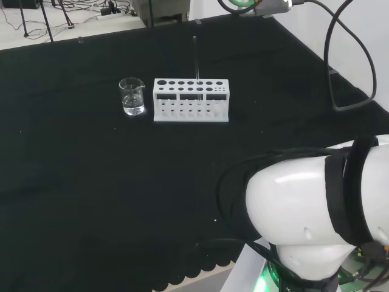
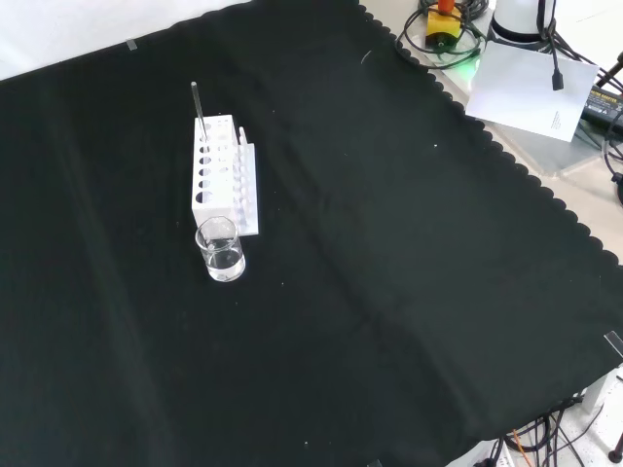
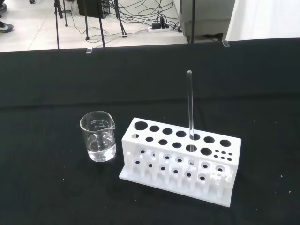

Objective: Take the glass rod from the white test tube rack.

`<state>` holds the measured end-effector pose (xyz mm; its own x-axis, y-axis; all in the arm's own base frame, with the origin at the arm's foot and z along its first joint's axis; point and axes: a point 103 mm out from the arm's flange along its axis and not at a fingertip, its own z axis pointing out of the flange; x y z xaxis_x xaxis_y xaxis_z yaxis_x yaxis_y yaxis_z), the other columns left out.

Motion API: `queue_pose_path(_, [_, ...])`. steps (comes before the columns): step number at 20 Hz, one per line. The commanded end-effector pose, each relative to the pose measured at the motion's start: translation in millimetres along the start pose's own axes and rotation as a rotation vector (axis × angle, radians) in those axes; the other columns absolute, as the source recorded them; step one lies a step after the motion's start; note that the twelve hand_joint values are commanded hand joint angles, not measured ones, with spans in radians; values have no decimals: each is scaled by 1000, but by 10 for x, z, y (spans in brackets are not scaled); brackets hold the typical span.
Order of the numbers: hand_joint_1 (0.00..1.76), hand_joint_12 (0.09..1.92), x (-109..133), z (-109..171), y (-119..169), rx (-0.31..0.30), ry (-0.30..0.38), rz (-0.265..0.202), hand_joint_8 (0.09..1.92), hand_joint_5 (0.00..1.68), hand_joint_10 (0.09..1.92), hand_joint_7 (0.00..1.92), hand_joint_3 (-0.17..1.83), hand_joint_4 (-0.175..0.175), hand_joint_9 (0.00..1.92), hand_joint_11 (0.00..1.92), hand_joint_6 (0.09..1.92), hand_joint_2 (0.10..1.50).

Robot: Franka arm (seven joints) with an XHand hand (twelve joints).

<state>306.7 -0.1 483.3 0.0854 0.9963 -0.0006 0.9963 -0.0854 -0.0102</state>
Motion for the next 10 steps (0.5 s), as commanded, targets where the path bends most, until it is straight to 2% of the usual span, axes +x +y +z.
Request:
queue_pose_path(1, [915, 828, 4, 0, 1, -6, -22, -10, 191, 4, 440, 0, 851, -125, 0, 0, 87, 675])
queue_pose_path(3, [905, 819, 42, 2, 36, 3, -42, -18, 164, 7, 420, 0, 812, -124, 0, 0, 87, 701])
queue_pose_path(10, [870, 921, -34, -8, 55, -21, -9, 0, 263, 23, 536, 0, 774, -124, 0, 0, 87, 731])
